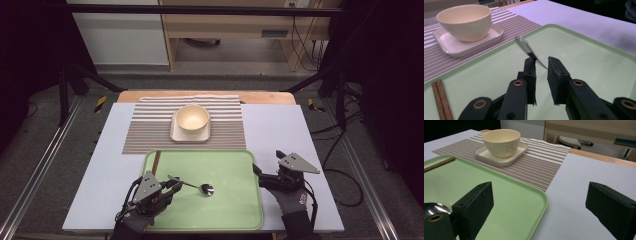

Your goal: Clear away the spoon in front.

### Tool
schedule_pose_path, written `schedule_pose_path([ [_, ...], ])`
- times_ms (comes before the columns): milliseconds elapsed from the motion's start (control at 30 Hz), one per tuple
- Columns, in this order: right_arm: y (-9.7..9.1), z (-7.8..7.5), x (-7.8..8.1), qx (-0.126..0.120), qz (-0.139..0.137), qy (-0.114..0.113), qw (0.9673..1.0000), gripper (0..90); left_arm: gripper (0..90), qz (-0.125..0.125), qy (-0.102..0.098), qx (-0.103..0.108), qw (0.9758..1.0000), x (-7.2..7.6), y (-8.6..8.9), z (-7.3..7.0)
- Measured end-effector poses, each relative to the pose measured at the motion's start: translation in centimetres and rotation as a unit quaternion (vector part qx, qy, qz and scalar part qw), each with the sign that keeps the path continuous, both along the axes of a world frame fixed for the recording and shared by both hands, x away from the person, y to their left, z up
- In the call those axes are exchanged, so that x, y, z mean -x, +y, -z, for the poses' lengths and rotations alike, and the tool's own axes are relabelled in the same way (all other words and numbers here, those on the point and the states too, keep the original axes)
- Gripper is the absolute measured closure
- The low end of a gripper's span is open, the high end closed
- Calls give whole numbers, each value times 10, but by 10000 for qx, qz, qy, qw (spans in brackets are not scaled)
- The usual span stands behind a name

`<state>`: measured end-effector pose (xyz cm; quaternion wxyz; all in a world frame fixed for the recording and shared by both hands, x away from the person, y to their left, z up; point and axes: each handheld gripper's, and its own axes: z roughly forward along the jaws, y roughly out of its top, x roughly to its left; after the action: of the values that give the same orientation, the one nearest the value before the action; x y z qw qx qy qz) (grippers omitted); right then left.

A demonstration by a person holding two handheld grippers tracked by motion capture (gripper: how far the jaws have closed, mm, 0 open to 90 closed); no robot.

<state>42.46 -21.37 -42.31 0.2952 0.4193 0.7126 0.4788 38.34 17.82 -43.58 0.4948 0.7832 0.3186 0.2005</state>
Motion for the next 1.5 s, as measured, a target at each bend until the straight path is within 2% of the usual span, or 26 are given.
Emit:
schedule_pose_path([
  [167,0,0,0,2,2,10,10000,81,710,-107,163,-112,9997,-6,1,7],
  [433,1,1,0,-7,-12,25,10000,81,666,-265,478,-354,9979,-14,1,18],
  [633,1,1,0,10,-14,17,10000,81,643,-339,682,-549,9956,-18,-2,24],
  [967,1,1,-1,19,-17,20,10000,82,538,-493,969,-812,9908,-23,-2,29],
  [1067,1,1,0,13,-4,11,10000,82,527,-518,948,-756,9913,-23,1,25],
  [1233,-1,1,-1,-19,16,18,10000,82,533,-527,702,-507,9948,-20,-1,12],
  [1400,0,0,-1,-7,13,4,10000,82,606,-448,431,-272,9977,-18,-10,-3],
  [1500,-1,0,-1,-8,23,11,10000,82,664,-396,318,-170,9986,-19,-19,-10],
])
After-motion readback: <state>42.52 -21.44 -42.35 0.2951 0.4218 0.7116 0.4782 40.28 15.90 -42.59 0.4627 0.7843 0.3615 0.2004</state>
